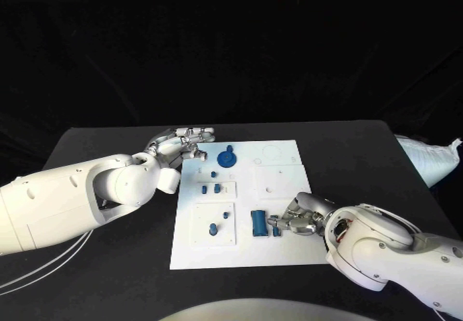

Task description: Assemble the parts on the task board

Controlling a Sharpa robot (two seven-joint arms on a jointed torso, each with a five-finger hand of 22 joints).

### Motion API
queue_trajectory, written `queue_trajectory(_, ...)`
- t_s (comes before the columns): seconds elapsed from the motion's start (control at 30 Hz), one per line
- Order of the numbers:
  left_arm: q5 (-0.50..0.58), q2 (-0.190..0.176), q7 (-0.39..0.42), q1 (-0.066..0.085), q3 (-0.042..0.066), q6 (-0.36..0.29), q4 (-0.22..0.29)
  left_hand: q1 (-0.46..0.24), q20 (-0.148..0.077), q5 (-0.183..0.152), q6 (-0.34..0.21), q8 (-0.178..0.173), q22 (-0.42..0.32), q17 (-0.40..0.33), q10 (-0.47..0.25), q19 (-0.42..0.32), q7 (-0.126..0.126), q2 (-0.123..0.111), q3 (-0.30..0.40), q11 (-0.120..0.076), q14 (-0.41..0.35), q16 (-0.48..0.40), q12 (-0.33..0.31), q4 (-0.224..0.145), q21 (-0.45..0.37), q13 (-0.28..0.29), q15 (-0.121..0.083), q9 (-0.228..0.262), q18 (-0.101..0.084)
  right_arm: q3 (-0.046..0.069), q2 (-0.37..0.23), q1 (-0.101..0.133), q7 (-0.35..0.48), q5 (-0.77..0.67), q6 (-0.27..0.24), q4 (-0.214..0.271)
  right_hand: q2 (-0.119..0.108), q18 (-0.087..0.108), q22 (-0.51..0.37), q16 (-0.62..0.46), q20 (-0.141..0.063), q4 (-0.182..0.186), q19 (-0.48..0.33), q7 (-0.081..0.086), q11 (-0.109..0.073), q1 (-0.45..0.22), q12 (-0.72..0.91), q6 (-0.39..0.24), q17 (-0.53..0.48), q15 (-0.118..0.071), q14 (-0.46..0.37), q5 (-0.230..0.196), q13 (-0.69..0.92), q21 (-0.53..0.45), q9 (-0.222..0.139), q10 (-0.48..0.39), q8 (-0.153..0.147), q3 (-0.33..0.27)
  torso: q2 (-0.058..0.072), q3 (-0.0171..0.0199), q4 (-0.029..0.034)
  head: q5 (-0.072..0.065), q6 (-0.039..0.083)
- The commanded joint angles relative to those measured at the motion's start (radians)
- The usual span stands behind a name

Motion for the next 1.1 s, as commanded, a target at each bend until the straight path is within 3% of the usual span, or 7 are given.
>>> queue_trajectory(0.03,-0.006,0.001,0.003,0.0,0.001,0.021,0.001,-0.001,-0.003,0.004,-0.007,0.006,-0.001,-0.001,-0.007,0.0,0.0,0.01,-0.001,-0.001,-0.007,-0.006,0.006,-0.003,-0.007,-0.001,-0.003,-0.001,0.011,0.0,-0.005,-0.001,0.009,-0.027,0.009,0.014,0.003,-0.012,0.181,0.006,-0.007,0.0,0.034,0.0,0.001,-0.013,0.005,0.006,0.049,-0.008,0.065,-0.014,0.001,0.005,0.001,0.008,0.006,-0.013,0.001,0.0006,-0.0003,0.0,-0.001)
queue_trajectory(0.23,-0.006,0.001,0.003,0.0,0.001,0.021,0.001,-0.001,-0.003,0.004,-0.007,0.006,-0.001,-0.001,-0.007,0.0,0.0,0.01,-0.001,-0.001,-0.007,-0.006,0.006,-0.003,-0.007,-0.001,-0.003,-0.001,0.011,0.0,-0.026,-0.001,0.013,-0.042,0.013,0.02,0.004,-0.013,0.182,0.006,-0.007,-0.002,0.034,0.0,0.001,-0.01,0.004,0.006,0.048,-0.008,0.065,-0.028,0.002,0.005,0.003,0.008,0.005,-0.024,0.0,-0.0003,0.0001,-0.001,-0.002)
queue_trajectory(0.53,-0.006,0.001,0.002,0.0,0.0,0.023,0.0,-0.001,-0.003,0.004,-0.007,0.007,-0.001,-0.004,-0.007,0.0,0.0,0.011,-0.001,-0.001,-0.008,-0.007,0.007,-0.003,-0.007,-0.001,-0.003,-0.001,0.011,0.0,-0.049,0.0,0.039,-0.048,0.036,0.019,-0.002,-0.012,0.181,0.002,-0.007,-0.045,0.033,0.002,0.002,0.136,-0.014,-0.001,0.043,-0.007,0.063,-0.122,0.001,0.003,0.008,0.002,0.0,-0.046,-0.001,-0.0002,-0.0008,-0.003,-0.001)
queue_trajectory(0.7,-0.006,0.002,0.002,0.0,0.0,0.024,-0.001,-0.002,-0.002,0.004,-0.007,0.007,-0.001,-0.005,-0.008,0.0,0.0,0.011,-0.002,-0.001,-0.008,-0.007,0.007,-0.003,-0.007,-0.001,-0.003,-0.001,0.011,0.0,-0.057,0.0,0.112,0.015,-0.054,0.007,0.002,-0.003,0.151,-0.025,0.002,-0.05,0.007,0.028,0.022,0.18,-0.11,-0.067,-0.003,0.007,0.054,-0.079,-0.052,-0.021,-0.006,-0.036,-0.04,-0.055,-0.001,-0.001,0.0001,-0.005,0.003)
queue_trajectory(0.87,-0.006,0.004,0.007,0.0,0.0,0.018,-0.009,-0.014,-0.001,0.004,-0.01,0.007,-0.003,-0.021,-0.012,-0.003,0.002,0.01,-0.009,0.001,-0.018,-0.016,0.009,0.002,-0.012,-0.002,-0.001,-0.002,0.011,0.0,-0.063,0.011,0.337,0.261,-0.164,-0.038,0.008,0.011,0.104,-0.066,0.018,-0.064,-0.034,0.05,0.041,0.247,-0.215,-0.111,-0.066,0.023,0.04,-0.038,-0.117,-0.062,-0.019,-0.086,-0.071,-0.058,-0.005,-0.0011,-0.0003,-0.007,0.013)
queue_trajectory(0.97,-0.006,0.011,0.014,0.0,-0.002,0.009,-0.025,-0.03,0.003,-0.001,-0.015,0.008,-0.013,-0.057,-0.019,-0.023,0.003,0.008,-0.025,0.002,-0.054,-0.049,0.014,0.011,-0.031,-0.004,0.004,-0.002,0.01,0.0,-0.06,0.03,0.515,0.451,-0.183,-0.085,0.021,0.036,0.016,-0.151,0.027,-0.084,-0.108,0.065,0.052,0.3,-0.435,-0.141,-0.19,0.033,0.008,-0.047,-0.257,-0.14,-0.035,-0.176,-0.091,-0.05,-0.012,-0.0023,-0.0007,-0.012,0.026)
queue_trajectory(1.1,-0.001,0.031,0.028,-0.001,-0.003,-0.011,-0.061,-0.037,0.013,-0.01,-0.022,0.011,-0.051,-0.102,-0.039,-0.085,0.008,0.009,-0.05,0.009,-0.127,-0.133,0.017,0.016,-0.095,-0.01,0.013,-0.002,0.01,0.0,-0.039,0.063,0.725,0.679,-0.18,-0.174,0.04,0.125,-0.356,-0.592,0.045,-0.098,-0.398,0.084,0.074,0.372,-0.634,-0.165,-0.709,0.05,-0.159,-0.075,-0.427,-0.506,-0.057,-0.263,-0.11,-0.034,-0.028,-0.0047,-0.0018,-0.021,0.05)
